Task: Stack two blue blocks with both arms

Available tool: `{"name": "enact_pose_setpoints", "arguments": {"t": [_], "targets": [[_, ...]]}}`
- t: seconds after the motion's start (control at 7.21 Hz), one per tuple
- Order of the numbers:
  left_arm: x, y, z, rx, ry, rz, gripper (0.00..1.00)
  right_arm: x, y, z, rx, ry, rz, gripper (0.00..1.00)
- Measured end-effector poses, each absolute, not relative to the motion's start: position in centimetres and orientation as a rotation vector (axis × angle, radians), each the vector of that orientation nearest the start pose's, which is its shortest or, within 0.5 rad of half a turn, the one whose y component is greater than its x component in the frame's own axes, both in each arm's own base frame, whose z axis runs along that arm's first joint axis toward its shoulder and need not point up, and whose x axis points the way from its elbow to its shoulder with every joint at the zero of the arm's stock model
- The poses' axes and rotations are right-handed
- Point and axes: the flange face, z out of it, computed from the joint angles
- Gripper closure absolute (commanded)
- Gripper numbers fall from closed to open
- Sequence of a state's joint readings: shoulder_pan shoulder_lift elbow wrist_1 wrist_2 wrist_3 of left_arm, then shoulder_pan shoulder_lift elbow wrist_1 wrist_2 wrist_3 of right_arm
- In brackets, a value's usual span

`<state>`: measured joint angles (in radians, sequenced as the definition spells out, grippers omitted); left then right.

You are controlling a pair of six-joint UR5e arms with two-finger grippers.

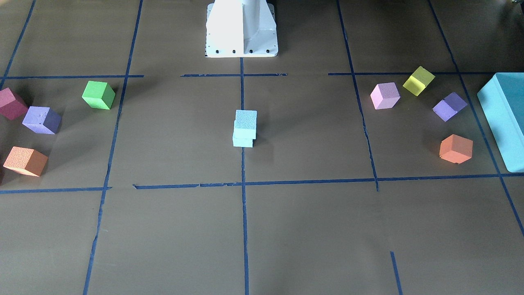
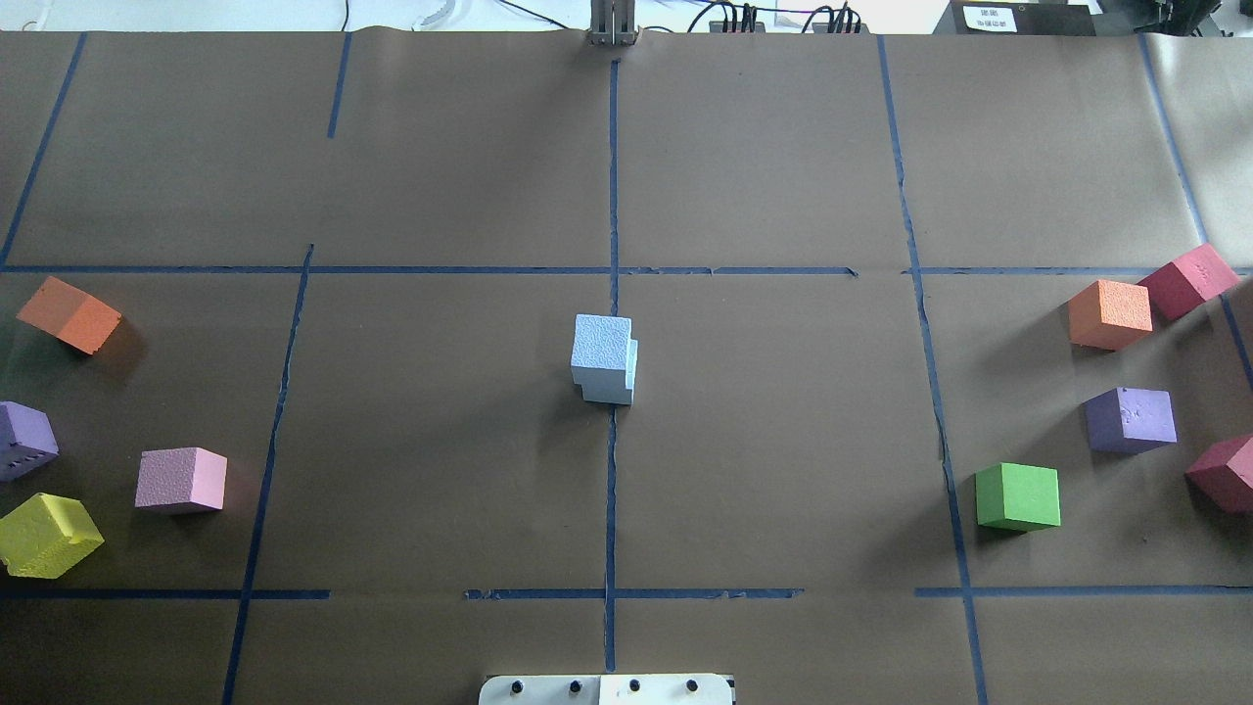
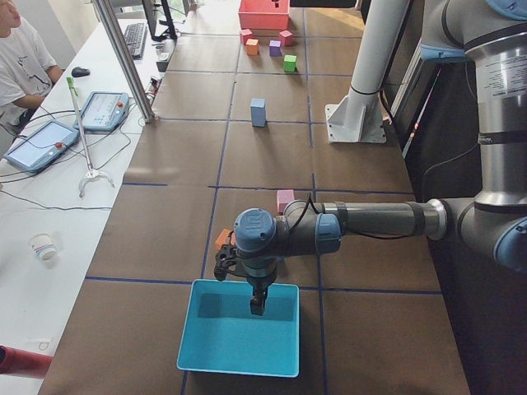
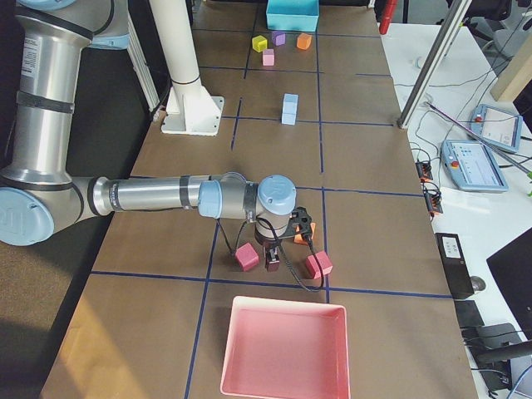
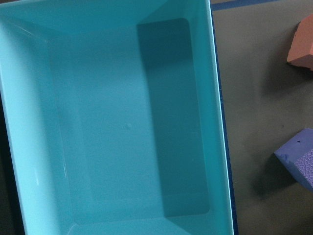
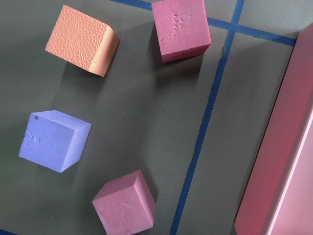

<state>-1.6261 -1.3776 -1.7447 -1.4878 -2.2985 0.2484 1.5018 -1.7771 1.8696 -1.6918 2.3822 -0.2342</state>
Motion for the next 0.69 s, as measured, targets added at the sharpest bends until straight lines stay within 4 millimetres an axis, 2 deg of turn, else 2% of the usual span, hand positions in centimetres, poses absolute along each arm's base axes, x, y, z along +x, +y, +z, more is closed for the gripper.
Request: {"name": "enact_pose_setpoints", "arguments": {"t": [0.69], "targets": [[-8.87, -39.87, 66.89, 0.023, 0.736, 0.151, 0.00, 3.30, -40.84, 60.47, 0.059, -0.812, -0.283, 0.00]]}}
